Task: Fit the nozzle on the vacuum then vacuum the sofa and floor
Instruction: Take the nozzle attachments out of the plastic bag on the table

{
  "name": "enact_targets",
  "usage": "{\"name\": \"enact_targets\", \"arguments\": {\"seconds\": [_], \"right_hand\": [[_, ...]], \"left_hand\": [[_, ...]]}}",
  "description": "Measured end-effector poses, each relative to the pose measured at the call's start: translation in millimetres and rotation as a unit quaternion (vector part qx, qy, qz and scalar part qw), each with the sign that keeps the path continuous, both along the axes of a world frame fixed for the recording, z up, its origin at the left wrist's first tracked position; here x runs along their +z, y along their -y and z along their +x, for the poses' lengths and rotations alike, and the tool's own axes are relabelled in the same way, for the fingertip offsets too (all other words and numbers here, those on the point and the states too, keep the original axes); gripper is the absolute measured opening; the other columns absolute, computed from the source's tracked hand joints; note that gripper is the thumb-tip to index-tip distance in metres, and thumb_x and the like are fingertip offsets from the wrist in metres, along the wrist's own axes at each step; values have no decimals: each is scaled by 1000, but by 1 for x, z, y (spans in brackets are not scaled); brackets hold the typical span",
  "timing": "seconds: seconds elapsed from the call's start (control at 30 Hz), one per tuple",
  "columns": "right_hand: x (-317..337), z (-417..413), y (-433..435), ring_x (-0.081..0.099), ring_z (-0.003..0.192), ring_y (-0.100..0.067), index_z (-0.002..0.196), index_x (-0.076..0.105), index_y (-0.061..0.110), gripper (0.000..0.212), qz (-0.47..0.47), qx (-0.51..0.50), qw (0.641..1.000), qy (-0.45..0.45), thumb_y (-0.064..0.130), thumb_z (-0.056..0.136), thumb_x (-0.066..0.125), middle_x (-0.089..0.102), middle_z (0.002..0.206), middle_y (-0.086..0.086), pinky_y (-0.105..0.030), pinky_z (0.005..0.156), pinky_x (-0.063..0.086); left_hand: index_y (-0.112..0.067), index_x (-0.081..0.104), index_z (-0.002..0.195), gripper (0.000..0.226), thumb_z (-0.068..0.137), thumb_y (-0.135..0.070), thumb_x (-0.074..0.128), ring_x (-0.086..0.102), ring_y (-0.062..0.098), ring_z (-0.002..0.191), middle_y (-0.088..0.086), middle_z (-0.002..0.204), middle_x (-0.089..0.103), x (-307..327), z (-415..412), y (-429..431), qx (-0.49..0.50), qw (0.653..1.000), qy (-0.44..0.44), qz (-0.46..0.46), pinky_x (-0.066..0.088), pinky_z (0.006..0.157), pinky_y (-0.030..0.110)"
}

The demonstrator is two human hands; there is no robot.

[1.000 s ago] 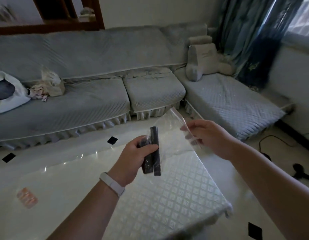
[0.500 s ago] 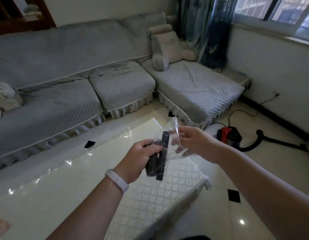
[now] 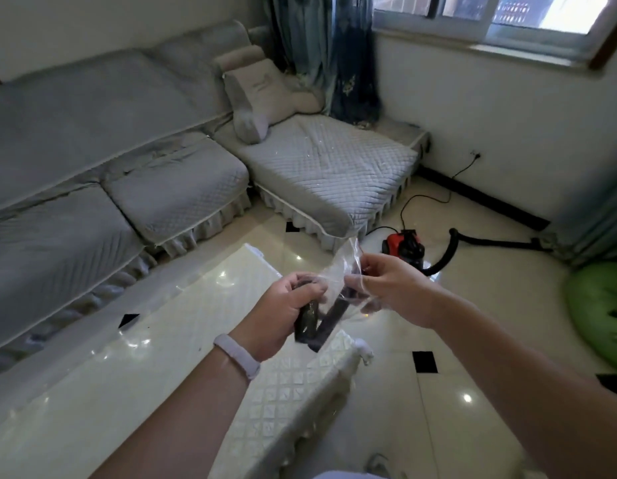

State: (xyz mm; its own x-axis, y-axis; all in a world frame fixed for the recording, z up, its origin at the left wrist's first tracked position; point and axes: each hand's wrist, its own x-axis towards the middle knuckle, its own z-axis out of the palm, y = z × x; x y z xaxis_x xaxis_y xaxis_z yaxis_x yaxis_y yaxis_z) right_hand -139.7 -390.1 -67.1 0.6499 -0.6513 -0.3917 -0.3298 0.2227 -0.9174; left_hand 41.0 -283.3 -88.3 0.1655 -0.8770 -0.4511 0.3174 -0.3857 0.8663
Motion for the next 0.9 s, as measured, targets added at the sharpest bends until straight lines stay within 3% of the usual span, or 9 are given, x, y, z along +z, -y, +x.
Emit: {"name": "enact_targets", "arguments": {"seconds": [0.1, 0.2, 0.3, 0.37, 0.5, 0.57, 0.63, 0.77, 0.9], "right_hand": [[-3, -31, 21, 68, 75, -20, 99, 60, 3, 21, 3, -49, 998, 30, 17, 90, 72, 70, 86, -10, -35, 69, 56], [-7, -59, 33, 65, 74, -18, 91, 60, 8, 15, -1, -79, 995, 54, 16, 89, 73, 63, 84, -12, -33, 71, 56], [-10, -82, 45, 60, 57, -8, 90, 60, 6, 12, -17, -140, 986, 88, 10, 90, 71, 60, 78, -9, -20, 56, 53], [-10, -95, 54, 64, 60, -8, 92, 58, 6, 12, -8, -194, 974, 117, 11, 91, 70, 63, 86, -16, -18, 53, 51], [0, -116, 70, 65, 79, -29, 89, 52, 11, 14, 25, -320, 926, 200, 13, 96, 64, 68, 85, -17, -36, 70, 51], [9, -126, 75, 62, 71, -30, 92, 51, 11, 13, 18, -364, 904, 225, 14, 98, 61, 67, 70, -9, -44, 70, 43], [14, -136, 78, 56, 56, -21, 90, 54, 11, 10, -7, -390, 897, 210, 12, 99, 59, 58, 60, -4, -41, 63, 46], [18, -141, 70, 41, 49, -16, 84, 58, 7, 14, -63, -329, 934, 123, -3, 93, 57, 47, 56, -3, -31, 49, 38], [21, -130, 54, 43, 48, -17, 86, 64, 3, 8, -126, -206, 968, 62, -4, 89, 64, 52, 60, -6, -29, 49, 40]], "left_hand": [[-3, 59, 122, 28, 94, -6, 62, 68, 27, 89, 18, 105, 68, -3, -19, 16, 3, 999, -38, 2, 56, 71, 36], [-1, 58, 122, 30, 93, -3, 64, 68, 24, 83, 18, 102, 66, -5, -37, 28, 27, 999, -37, 4, 57, 70, 31], [0, 58, 120, 33, 89, -5, 67, 70, 20, 78, 16, 100, 69, -5, -54, 36, 53, 998, -19, 3, 57, 65, 27], [1, 57, 120, 44, 81, -11, 73, 71, 18, 77, 18, 104, 69, -6, -61, 40, 67, 998, -7, 1, 56, 61, 25], [2, 57, 117, 50, 73, -17, 74, 70, 18, 74, 17, 102, 69, -6, -70, 48, 75, 997, -10, -6, 56, 61, 24], [2, 58, 116, 34, 86, -10, 68, 70, 17, 73, 13, 94, 69, -4, -70, 54, 63, 998, -19, -12, 56, 61, 23], [3, 59, 116, 28, 91, -9, 64, 70, 16, 72, 11, 88, 69, -2, -67, 59, 52, 998, -25, -17, 57, 62, 22], [-2, 63, 110, 39, 77, -22, 69, 69, 17, 73, 9, 87, 69, 10, -61, 70, 36, 998, -36, -32, 56, 62, 22], [-3, 65, 108, 32, 83, -23, 66, 68, 17, 71, 8, 84, 70, 17, -58, 75, 29, 998, -33, -43, 54, 56, 21]]}}
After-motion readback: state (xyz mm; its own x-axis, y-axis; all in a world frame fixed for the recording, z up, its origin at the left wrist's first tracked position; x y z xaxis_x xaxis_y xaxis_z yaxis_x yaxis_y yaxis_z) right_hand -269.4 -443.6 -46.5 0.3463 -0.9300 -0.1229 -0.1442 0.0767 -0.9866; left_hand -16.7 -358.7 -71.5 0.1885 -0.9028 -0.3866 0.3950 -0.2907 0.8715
